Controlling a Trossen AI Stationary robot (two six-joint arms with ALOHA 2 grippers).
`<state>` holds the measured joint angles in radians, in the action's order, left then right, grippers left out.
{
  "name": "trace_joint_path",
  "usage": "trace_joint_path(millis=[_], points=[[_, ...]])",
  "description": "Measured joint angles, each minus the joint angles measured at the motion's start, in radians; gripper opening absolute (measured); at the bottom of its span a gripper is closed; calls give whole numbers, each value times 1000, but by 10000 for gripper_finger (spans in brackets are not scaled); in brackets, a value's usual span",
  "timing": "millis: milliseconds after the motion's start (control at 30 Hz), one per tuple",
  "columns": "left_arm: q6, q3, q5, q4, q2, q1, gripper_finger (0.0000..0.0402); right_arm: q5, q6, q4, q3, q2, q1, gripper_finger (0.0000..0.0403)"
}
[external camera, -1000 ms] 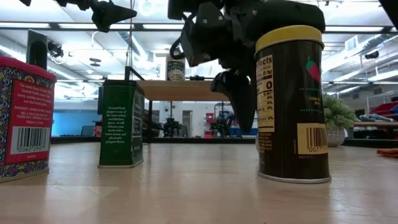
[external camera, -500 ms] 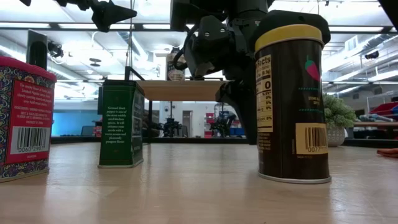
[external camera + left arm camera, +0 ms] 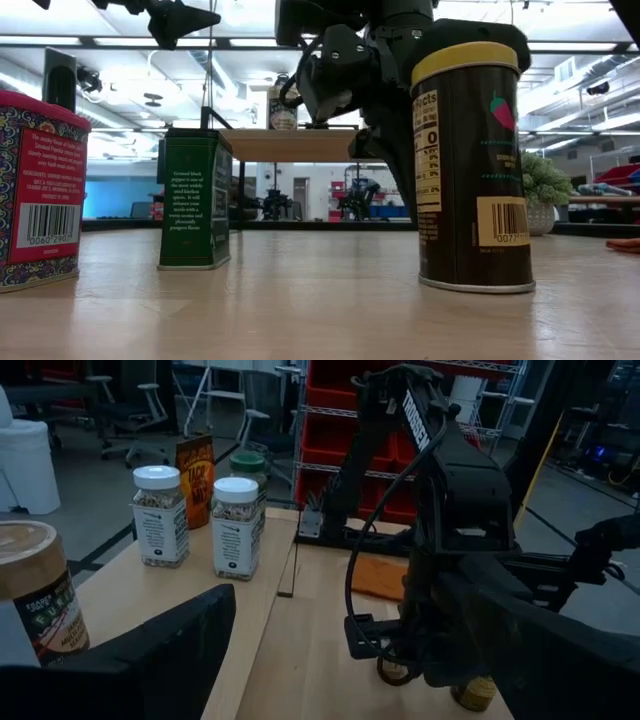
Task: Shelf spices
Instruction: Put the brown seasoning bottle on the shelf, then put the red seasoning can on the shelf
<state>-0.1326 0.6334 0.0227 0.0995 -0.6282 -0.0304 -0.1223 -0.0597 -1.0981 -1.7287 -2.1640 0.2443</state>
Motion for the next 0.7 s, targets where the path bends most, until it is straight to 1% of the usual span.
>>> trace_joint_path(millis=[133, 267, 400, 533, 700], points=[[0, 0, 0, 0, 0, 0, 396, 39, -11, -25, -51, 5, 0, 15], [0, 0, 0, 0, 0, 0, 396, 79, -4, -51, -106, 7, -2, 3], [0, 0, 0, 1, 0, 0, 396, 132, 8, -59, -169, 8, -6, 3], [0, 0, 0, 1, 0, 0, 396, 135, 20, -84, -213, 8, -21, 3], [0, 0, 0, 1, 0, 0, 396, 133, -21, -172, -251, 8, -31, 2]])
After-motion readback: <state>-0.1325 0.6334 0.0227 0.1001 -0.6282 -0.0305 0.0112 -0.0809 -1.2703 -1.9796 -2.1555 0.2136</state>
